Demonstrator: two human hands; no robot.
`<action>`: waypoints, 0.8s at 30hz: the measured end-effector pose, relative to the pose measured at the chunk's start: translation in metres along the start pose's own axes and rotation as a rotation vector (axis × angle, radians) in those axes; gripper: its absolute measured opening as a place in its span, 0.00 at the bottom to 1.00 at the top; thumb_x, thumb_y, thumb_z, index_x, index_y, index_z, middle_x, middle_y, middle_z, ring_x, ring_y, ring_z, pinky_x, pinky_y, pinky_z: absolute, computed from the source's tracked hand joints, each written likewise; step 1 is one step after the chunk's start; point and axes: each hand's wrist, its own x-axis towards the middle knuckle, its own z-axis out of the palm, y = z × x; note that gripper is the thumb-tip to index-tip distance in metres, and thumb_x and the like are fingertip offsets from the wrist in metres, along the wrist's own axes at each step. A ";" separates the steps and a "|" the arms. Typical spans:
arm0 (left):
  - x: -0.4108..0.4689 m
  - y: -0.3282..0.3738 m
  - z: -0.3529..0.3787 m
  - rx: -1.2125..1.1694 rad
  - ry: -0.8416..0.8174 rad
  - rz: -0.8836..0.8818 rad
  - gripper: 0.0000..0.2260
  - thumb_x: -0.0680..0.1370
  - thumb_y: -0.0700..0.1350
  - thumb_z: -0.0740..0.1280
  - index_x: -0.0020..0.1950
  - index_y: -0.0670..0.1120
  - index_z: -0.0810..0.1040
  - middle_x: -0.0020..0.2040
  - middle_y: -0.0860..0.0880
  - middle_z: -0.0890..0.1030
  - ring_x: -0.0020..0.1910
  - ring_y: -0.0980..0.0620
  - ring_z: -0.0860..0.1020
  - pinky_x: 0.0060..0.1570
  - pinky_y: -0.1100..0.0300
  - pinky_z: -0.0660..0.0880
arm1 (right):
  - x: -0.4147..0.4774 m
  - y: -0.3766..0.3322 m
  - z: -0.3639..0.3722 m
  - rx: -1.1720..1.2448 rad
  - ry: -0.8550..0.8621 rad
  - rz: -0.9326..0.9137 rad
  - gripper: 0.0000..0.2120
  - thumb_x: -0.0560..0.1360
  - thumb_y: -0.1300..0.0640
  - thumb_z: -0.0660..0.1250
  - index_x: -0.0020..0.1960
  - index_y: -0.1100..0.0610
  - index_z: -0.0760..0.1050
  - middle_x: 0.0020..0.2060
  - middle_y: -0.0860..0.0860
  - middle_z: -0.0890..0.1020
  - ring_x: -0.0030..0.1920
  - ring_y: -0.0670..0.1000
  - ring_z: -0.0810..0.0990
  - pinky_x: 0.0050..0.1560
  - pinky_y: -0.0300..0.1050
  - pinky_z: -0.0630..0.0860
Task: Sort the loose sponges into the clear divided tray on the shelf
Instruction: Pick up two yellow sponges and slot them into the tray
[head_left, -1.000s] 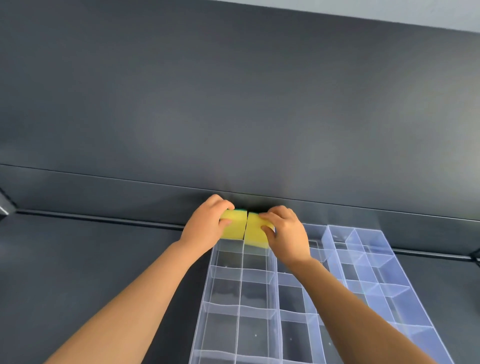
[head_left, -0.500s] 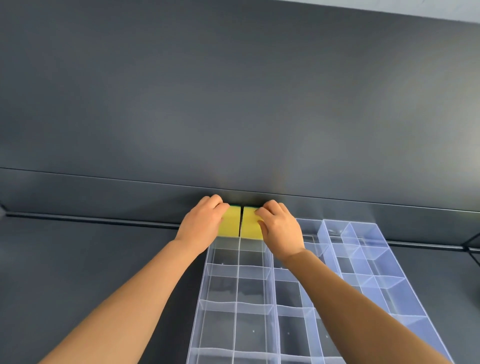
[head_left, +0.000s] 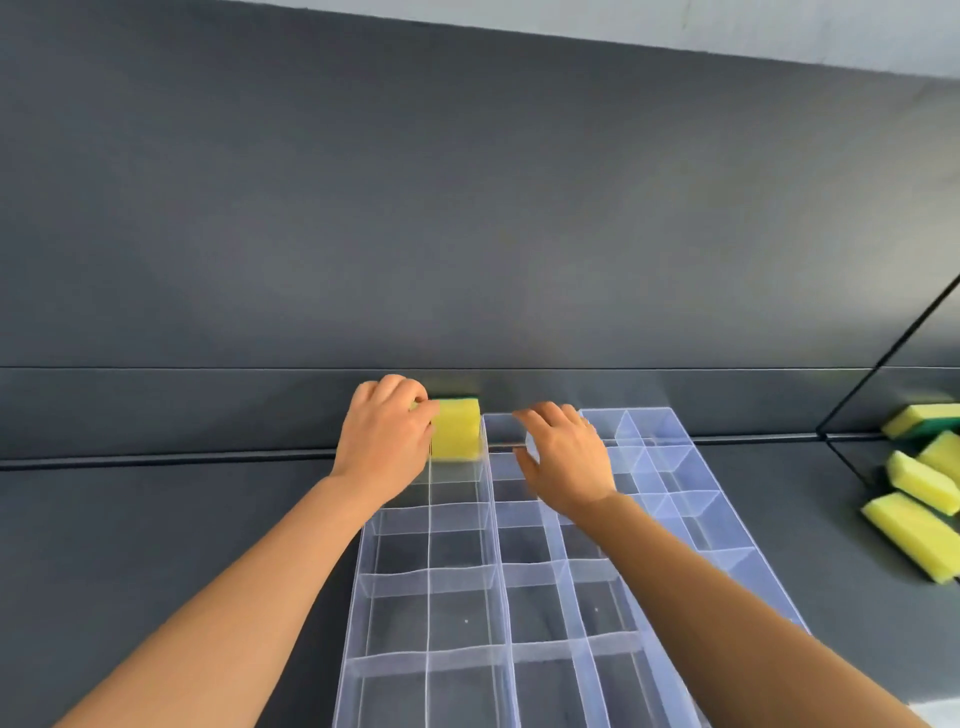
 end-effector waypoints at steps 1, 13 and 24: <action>0.002 0.007 -0.001 0.011 -0.009 0.017 0.06 0.68 0.41 0.74 0.44 0.44 0.83 0.44 0.47 0.80 0.46 0.44 0.77 0.45 0.51 0.73 | -0.006 0.008 -0.004 -0.011 -0.005 0.018 0.19 0.77 0.52 0.63 0.66 0.53 0.69 0.61 0.51 0.75 0.60 0.55 0.71 0.58 0.48 0.70; 0.029 0.182 0.019 -0.008 -0.167 0.110 0.12 0.76 0.44 0.64 0.59 0.46 0.77 0.59 0.49 0.77 0.60 0.47 0.72 0.56 0.54 0.70 | -0.131 0.147 -0.077 -0.111 -0.040 0.211 0.21 0.76 0.49 0.62 0.68 0.52 0.67 0.61 0.51 0.75 0.62 0.55 0.70 0.61 0.47 0.67; 0.045 0.380 0.042 -0.105 -0.206 0.192 0.12 0.78 0.46 0.62 0.61 0.48 0.75 0.60 0.52 0.74 0.61 0.49 0.69 0.55 0.56 0.69 | -0.246 0.285 -0.122 -0.135 -0.105 0.395 0.20 0.75 0.51 0.64 0.66 0.53 0.69 0.59 0.53 0.75 0.62 0.56 0.68 0.58 0.48 0.67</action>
